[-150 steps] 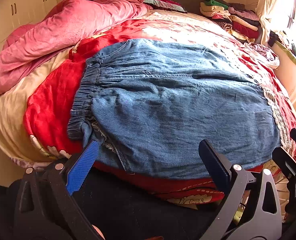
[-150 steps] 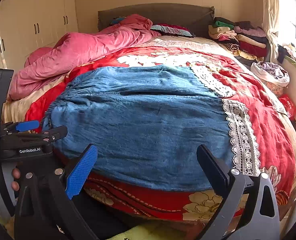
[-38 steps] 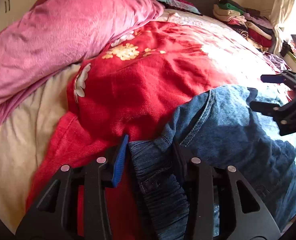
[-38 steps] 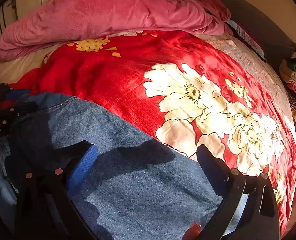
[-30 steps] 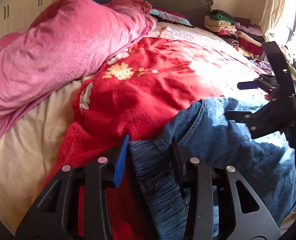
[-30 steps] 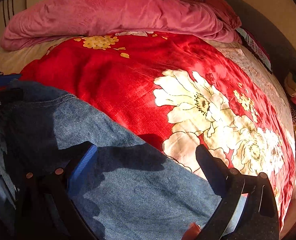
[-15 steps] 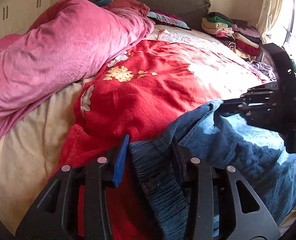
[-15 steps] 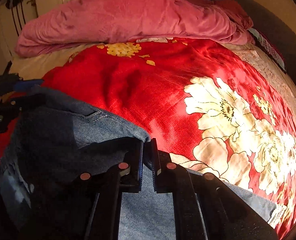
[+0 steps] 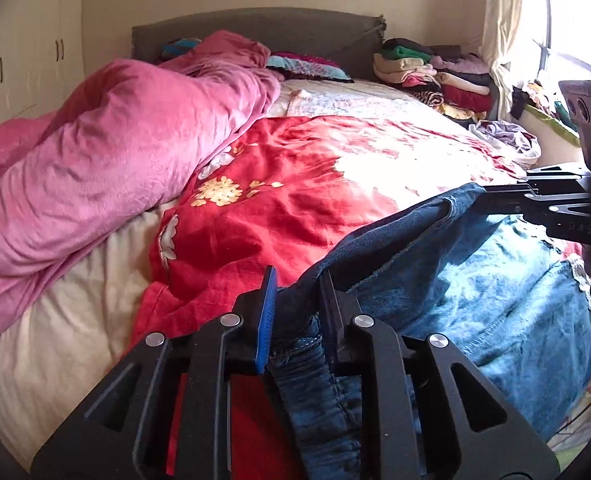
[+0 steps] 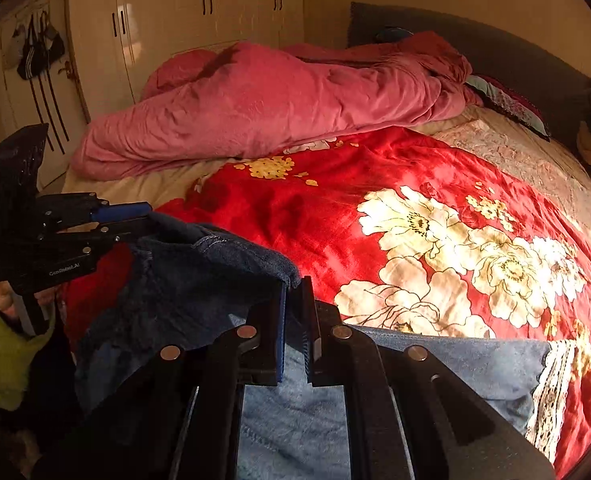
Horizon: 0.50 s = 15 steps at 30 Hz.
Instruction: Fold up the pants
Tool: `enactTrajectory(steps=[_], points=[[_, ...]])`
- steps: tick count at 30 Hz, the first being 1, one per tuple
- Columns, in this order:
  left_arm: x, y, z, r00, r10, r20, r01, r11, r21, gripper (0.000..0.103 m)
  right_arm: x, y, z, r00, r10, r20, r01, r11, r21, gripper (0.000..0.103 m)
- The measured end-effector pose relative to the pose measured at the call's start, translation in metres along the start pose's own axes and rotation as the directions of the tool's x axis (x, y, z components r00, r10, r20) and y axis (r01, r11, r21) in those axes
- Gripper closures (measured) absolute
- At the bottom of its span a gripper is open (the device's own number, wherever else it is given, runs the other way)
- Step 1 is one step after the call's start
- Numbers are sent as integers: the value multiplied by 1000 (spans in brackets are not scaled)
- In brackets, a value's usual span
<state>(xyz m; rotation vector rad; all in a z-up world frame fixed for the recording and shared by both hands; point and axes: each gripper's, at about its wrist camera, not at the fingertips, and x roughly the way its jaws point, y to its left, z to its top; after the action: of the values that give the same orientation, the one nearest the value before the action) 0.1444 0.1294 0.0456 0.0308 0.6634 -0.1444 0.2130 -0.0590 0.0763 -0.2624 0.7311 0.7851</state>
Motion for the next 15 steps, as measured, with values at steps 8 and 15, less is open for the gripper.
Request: enactTrajectory(steps=[8,15], points=[[-44,-26,-26,999,7,45,-10,998,54,90,-53,30,-50,998,39,53,-40,999,25,97],[-68,-44,-65,1000,-8,13,7,997,79,90,-77,59,-100,997,76,31,-78,996,51,97]])
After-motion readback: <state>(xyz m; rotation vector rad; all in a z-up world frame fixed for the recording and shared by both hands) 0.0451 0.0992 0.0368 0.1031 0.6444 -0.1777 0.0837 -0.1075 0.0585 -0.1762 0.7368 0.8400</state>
